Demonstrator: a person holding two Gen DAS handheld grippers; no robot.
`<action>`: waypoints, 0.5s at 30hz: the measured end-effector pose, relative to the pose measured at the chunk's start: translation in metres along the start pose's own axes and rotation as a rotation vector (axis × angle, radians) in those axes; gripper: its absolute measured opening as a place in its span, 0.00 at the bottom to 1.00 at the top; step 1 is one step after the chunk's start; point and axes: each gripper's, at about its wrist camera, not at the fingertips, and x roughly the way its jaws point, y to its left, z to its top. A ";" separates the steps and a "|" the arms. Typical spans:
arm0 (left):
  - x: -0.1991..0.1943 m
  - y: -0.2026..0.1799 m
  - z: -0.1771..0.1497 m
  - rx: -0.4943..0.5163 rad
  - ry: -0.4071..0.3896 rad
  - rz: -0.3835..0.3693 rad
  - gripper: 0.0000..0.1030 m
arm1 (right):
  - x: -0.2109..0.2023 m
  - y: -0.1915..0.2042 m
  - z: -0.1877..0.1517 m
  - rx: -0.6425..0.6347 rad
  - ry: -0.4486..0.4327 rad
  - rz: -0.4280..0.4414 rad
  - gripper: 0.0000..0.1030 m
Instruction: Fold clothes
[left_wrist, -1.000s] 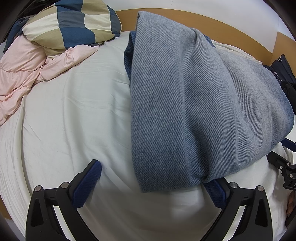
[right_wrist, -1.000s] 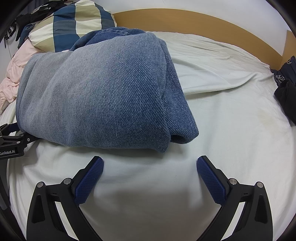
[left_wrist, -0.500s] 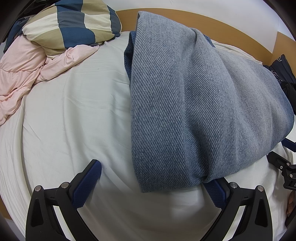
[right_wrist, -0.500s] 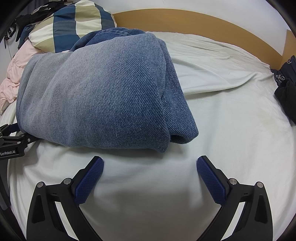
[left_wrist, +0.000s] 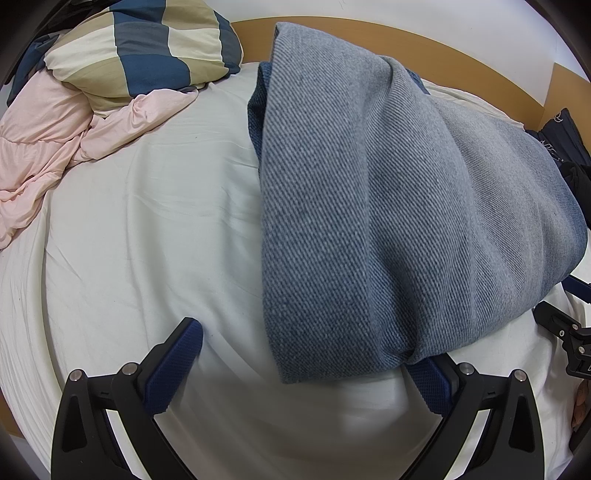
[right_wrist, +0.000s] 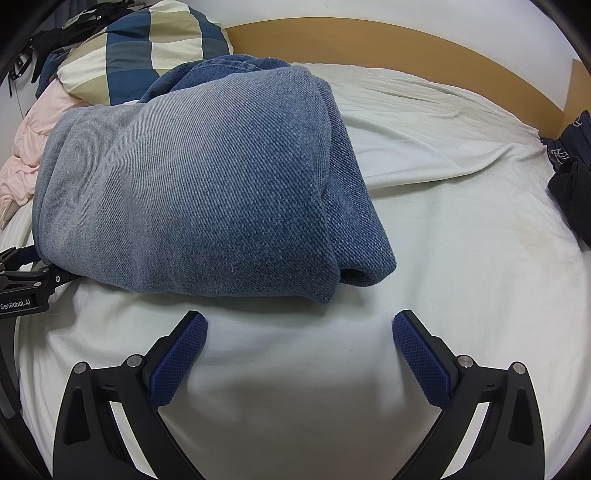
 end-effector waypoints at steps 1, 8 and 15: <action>0.000 0.000 0.000 0.000 0.000 0.000 1.00 | 0.000 -0.001 0.000 0.000 0.000 0.000 1.00; 0.000 0.000 0.000 0.000 0.000 0.000 1.00 | 0.001 -0.007 -0.001 0.002 -0.001 0.002 1.00; 0.000 0.000 0.000 0.000 0.000 0.000 1.00 | 0.001 -0.013 -0.001 0.003 -0.001 0.004 1.00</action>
